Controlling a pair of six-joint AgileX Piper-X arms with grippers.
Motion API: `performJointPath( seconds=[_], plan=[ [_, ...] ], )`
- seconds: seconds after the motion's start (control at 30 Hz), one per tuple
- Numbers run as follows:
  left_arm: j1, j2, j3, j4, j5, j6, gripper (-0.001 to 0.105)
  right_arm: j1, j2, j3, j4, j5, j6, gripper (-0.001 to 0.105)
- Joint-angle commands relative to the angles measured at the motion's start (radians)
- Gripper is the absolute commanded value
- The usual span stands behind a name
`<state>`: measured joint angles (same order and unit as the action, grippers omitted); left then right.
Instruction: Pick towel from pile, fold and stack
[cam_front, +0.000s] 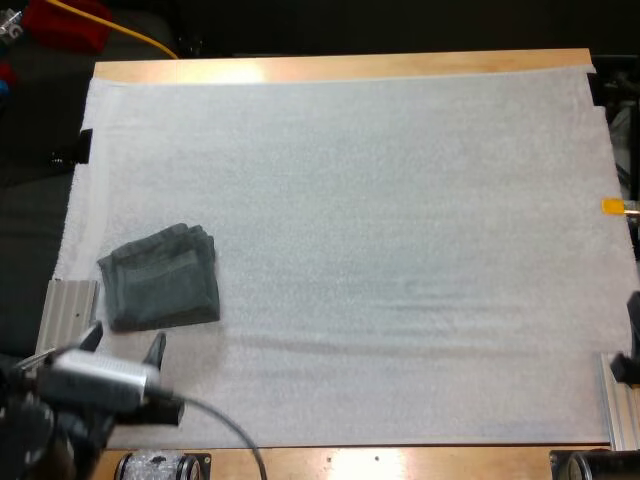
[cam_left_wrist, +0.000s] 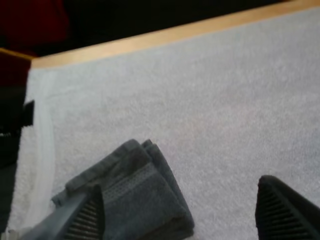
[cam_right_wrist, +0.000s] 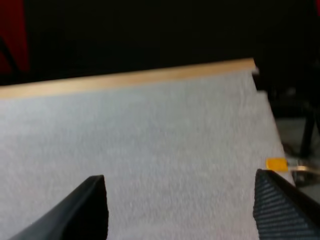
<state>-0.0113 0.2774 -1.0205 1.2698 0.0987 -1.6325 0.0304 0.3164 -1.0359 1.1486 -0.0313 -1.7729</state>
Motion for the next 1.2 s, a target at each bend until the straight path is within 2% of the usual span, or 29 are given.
performJointPath(
  seconds=[0.0, 0.3, 0.6, 0.73, 1.0, 1.17],
  plan=[
    [-0.005, -0.023, 0.003, -0.012, -0.013, -0.007, 0.061, -0.004, -0.021, -0.007, 0.005, -0.003, -0.012, 0.061],
    [-0.005, -0.262, 0.025, 0.034, -0.013, -0.007, 0.061, -0.004, -0.198, -0.007, 0.080, -0.018, -0.007, 0.061],
    [-0.005, -0.433, 0.023, 0.220, -0.013, -0.007, 0.061, -0.004, -0.373, -0.007, 0.179, -0.018, 0.024, 0.061],
    [0.000, -0.434, 0.017, 0.297, -0.017, -0.007, 0.061, -0.004, -0.373, -0.015, 0.246, -0.018, 0.025, 0.061],
    [0.000, -0.433, 0.064, 0.197, -0.017, 0.000, 0.061, -0.004, -0.373, 0.058, 0.182, -0.018, 0.025, 0.061],
    [0.000, -0.431, 0.176, 0.059, -0.015, 0.000, 0.061, -0.004, -0.373, 0.149, 0.060, -0.018, 0.025, 0.061]
  ],
)
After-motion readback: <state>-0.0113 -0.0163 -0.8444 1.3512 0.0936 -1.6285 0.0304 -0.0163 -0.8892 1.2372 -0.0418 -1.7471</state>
